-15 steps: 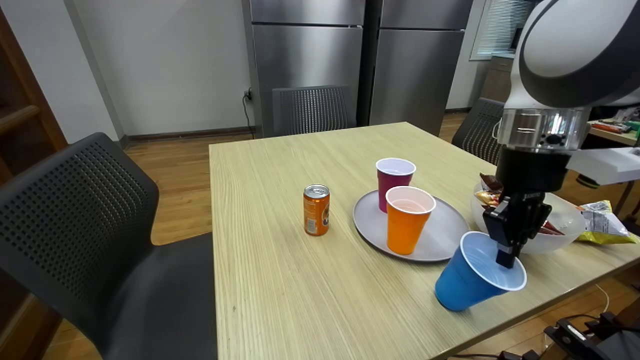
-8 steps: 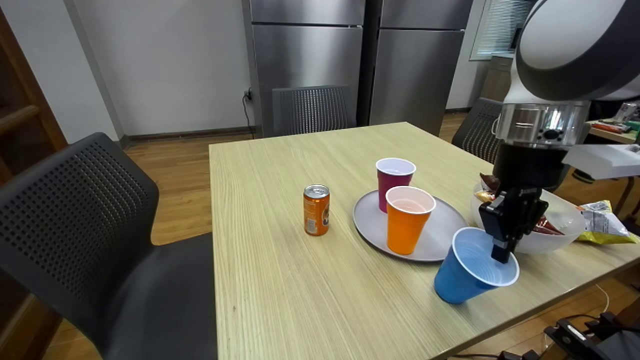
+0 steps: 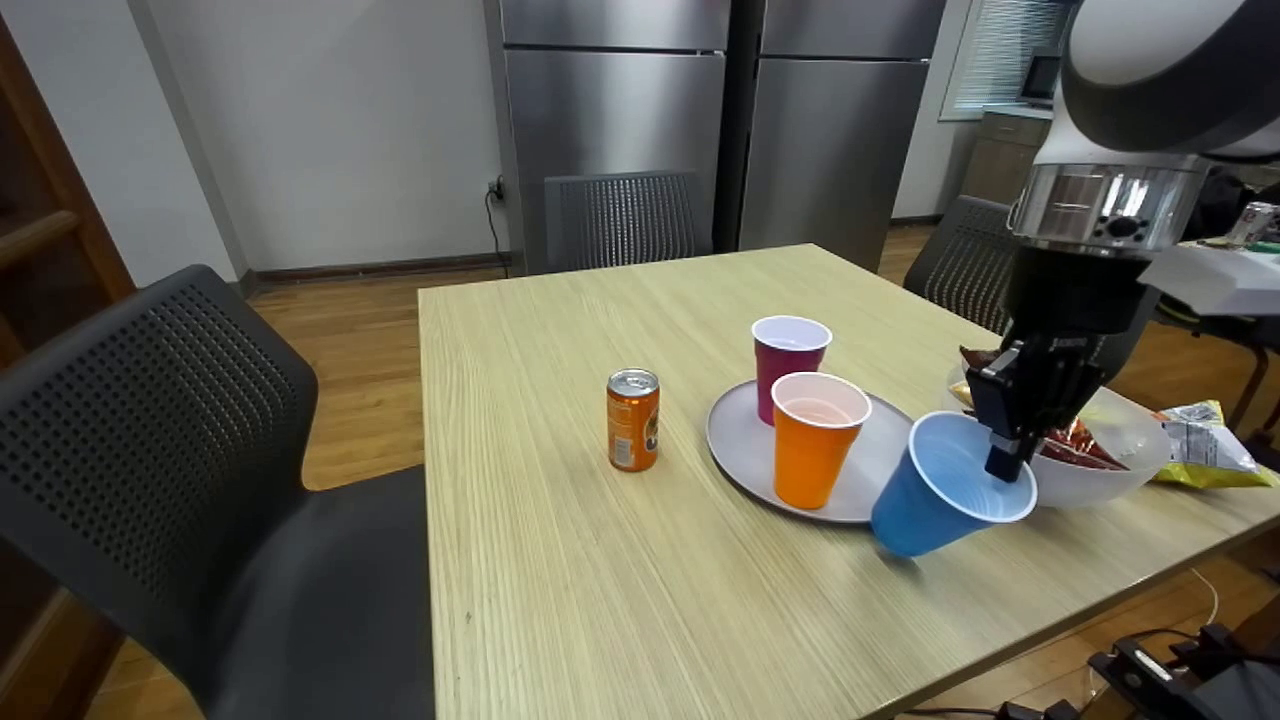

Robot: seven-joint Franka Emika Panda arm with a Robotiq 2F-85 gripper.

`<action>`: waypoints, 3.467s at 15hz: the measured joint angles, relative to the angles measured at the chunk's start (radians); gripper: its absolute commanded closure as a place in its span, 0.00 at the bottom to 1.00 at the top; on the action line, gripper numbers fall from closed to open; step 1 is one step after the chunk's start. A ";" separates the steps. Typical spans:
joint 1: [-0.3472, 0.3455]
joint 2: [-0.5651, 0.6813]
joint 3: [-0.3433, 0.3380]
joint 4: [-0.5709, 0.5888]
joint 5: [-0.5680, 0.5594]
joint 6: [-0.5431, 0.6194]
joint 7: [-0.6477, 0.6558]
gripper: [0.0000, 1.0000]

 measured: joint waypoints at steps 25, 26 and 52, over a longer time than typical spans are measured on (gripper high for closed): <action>-0.044 -0.018 -0.105 0.026 -0.044 0.003 0.027 0.99; -0.044 -0.018 -0.105 0.031 -0.043 0.003 0.030 0.99; -0.048 0.146 -0.102 0.212 0.053 -0.001 0.148 0.99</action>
